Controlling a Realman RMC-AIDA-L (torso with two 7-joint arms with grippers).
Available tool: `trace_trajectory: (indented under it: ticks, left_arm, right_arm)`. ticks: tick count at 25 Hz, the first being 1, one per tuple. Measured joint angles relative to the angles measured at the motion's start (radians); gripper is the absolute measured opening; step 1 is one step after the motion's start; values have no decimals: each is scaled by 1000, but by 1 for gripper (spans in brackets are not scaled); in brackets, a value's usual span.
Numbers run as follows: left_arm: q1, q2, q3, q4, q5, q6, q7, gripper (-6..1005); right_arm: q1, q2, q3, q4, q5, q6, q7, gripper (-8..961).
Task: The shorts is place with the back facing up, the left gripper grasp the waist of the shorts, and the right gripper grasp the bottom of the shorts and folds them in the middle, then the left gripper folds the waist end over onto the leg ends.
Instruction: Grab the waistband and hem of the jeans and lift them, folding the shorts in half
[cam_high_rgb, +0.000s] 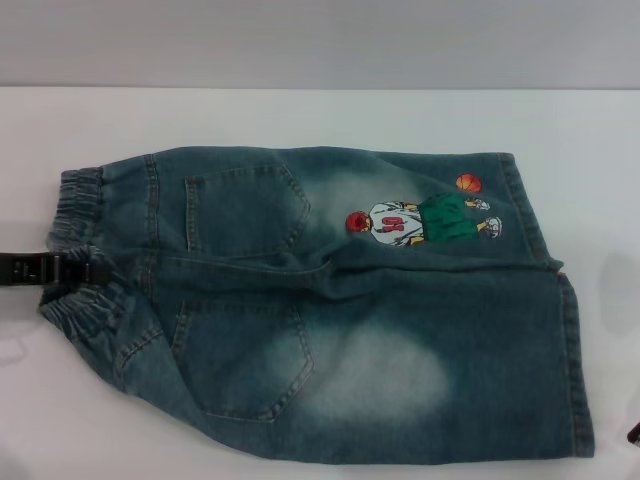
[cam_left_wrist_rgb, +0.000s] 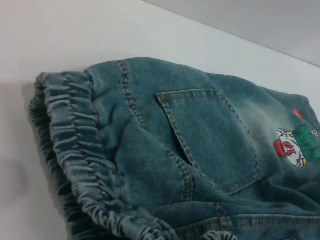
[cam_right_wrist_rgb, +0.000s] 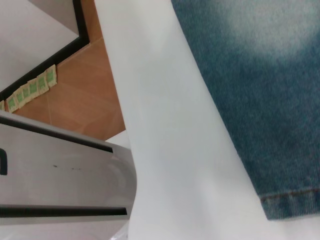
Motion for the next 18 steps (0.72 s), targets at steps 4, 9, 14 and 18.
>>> trace_trajectory:
  ticks: [4, 9, 14, 18]
  left_arm:
    - [-1, -1, 0, 0, -1, -3, -5, 44]
    - [-6, -2, 0, 2, -2, -2, -10, 44]
    - [-9, -2, 0, 3, -2, -3, -14, 44]
    - [-15, 2, 0, 7, -2, -2, -25, 43]
  right_arm:
    - [-7, 2, -8, 0, -6, 4, 5, 652]
    - [-9, 10, -19, 0, -13, 27, 15, 652]
    - [-13, 17, -23, -4, -12, 53, 27, 652]
    - [-16, 34, -35, -24, -12, 52, 37, 652]
